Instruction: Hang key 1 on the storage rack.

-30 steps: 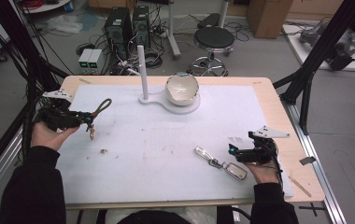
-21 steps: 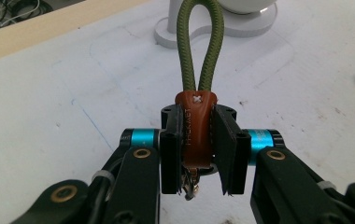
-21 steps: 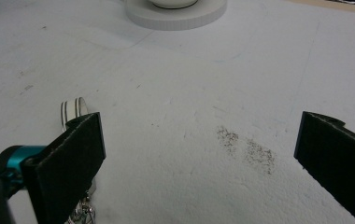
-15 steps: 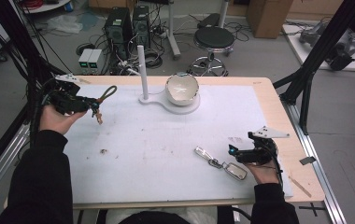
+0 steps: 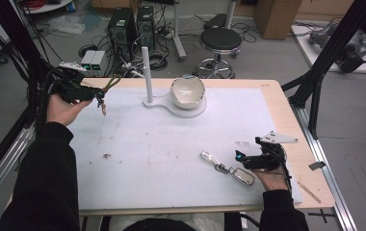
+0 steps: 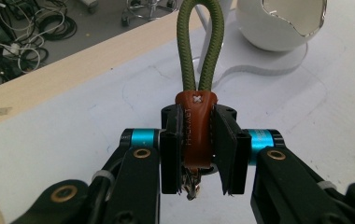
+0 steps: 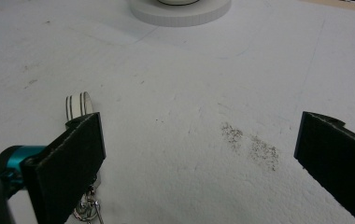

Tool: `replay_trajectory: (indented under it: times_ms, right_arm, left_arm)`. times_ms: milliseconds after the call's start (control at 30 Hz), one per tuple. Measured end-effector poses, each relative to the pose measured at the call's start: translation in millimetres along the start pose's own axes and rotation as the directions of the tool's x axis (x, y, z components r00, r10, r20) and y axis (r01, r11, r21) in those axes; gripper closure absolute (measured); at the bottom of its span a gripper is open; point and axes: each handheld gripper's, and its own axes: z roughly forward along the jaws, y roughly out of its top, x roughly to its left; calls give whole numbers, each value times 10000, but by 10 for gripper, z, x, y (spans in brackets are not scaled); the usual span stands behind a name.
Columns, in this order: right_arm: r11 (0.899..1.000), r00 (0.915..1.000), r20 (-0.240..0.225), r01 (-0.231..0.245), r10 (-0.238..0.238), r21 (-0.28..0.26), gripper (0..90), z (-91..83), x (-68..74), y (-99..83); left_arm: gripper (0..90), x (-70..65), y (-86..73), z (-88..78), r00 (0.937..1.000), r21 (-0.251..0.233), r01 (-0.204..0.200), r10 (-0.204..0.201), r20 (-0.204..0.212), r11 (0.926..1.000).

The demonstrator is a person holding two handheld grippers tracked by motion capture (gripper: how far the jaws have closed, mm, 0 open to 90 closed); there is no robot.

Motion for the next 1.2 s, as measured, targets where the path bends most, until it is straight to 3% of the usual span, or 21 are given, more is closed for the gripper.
replay_trajectory:
  times_ms: [233,500,667,833,1033,1200]
  right_arm:
    - [10000,10000,38,-22,22,38,9,-3,-1,-7]
    - [10000,10000,85,40,-40,70,9,5,-5,-8]
    - [9999,10000,64,38,-39,130,10,3,0,-15]
    - [9999,10000,94,0,-2,131,9,-2,-3,-20]
    - [9999,9999,129,5,-7,130,9,0,-18,-26]
    - [9999,9999,110,-26,25,138,9,-5,-23,-30]
  left_arm:
    - [730,125,105,120,9994,-165,325,-322,135,9993]
    - [730,145,295,251,9983,-386,480,-467,338,9981]
    - [730,193,316,377,9950,-258,855,-840,541,9960]
    - [730,220,319,472,9859,-679,1367,-1291,1063,9883]
    - [730,175,314,590,9831,-635,1397,-1307,1284,9882]
    - [730,129,316,643,9842,-502,1259,-1183,1319,9908]
